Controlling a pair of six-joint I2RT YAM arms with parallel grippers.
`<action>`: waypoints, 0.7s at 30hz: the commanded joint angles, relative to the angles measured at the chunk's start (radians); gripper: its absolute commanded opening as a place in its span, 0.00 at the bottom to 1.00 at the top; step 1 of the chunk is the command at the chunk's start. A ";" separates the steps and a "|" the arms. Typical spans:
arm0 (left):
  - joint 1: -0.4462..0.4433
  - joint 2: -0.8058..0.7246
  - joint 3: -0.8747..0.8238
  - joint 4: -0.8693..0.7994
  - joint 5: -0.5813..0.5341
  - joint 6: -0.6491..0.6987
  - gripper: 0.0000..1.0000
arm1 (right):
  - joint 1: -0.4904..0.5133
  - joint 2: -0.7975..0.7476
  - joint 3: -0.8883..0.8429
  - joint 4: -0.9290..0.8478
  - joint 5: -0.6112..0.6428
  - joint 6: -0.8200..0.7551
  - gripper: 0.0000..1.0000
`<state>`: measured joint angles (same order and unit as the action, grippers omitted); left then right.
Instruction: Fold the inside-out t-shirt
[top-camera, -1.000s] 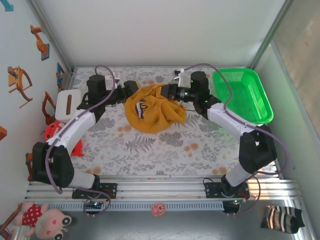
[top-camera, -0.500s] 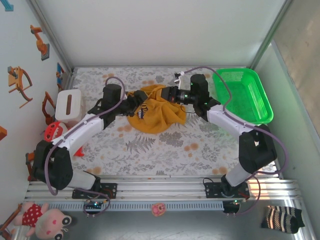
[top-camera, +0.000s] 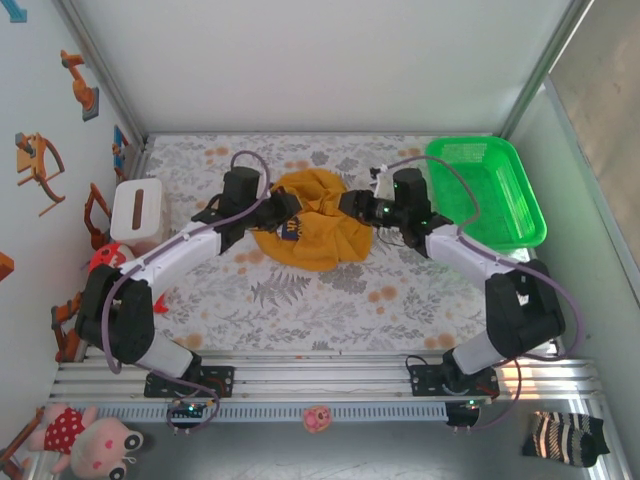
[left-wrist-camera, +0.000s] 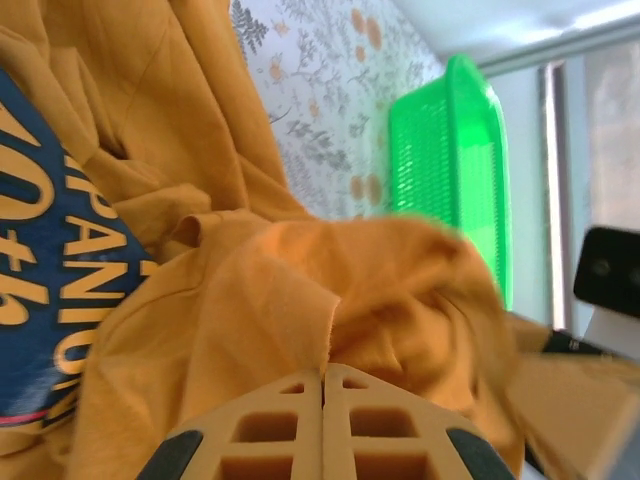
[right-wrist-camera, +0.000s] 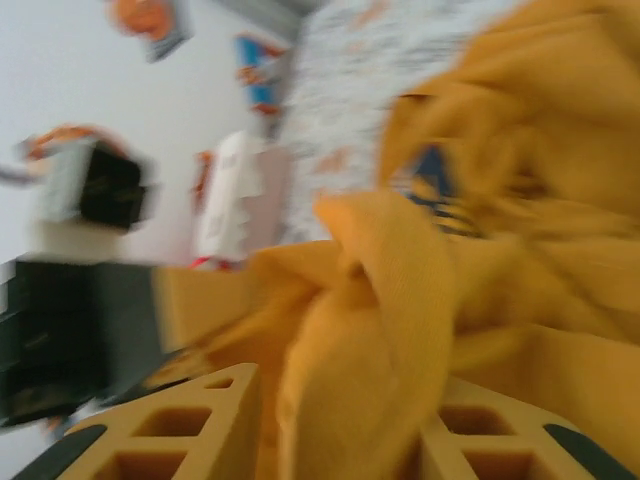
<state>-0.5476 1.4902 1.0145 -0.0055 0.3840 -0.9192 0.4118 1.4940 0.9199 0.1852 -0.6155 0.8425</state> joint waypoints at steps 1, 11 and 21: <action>-0.066 -0.048 -0.032 -0.112 -0.049 0.240 0.00 | -0.015 -0.100 -0.008 -0.243 0.216 -0.113 0.38; -0.171 -0.025 -0.168 -0.109 -0.089 0.322 0.00 | 0.091 -0.140 0.167 -0.733 0.458 -0.327 0.42; -0.179 -0.013 -0.159 -0.120 -0.124 0.304 0.00 | 0.142 -0.117 0.063 -0.652 0.429 -0.296 0.46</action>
<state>-0.7212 1.4780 0.8410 -0.1066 0.2787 -0.6353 0.5365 1.4048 1.0130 -0.4603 -0.1932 0.5560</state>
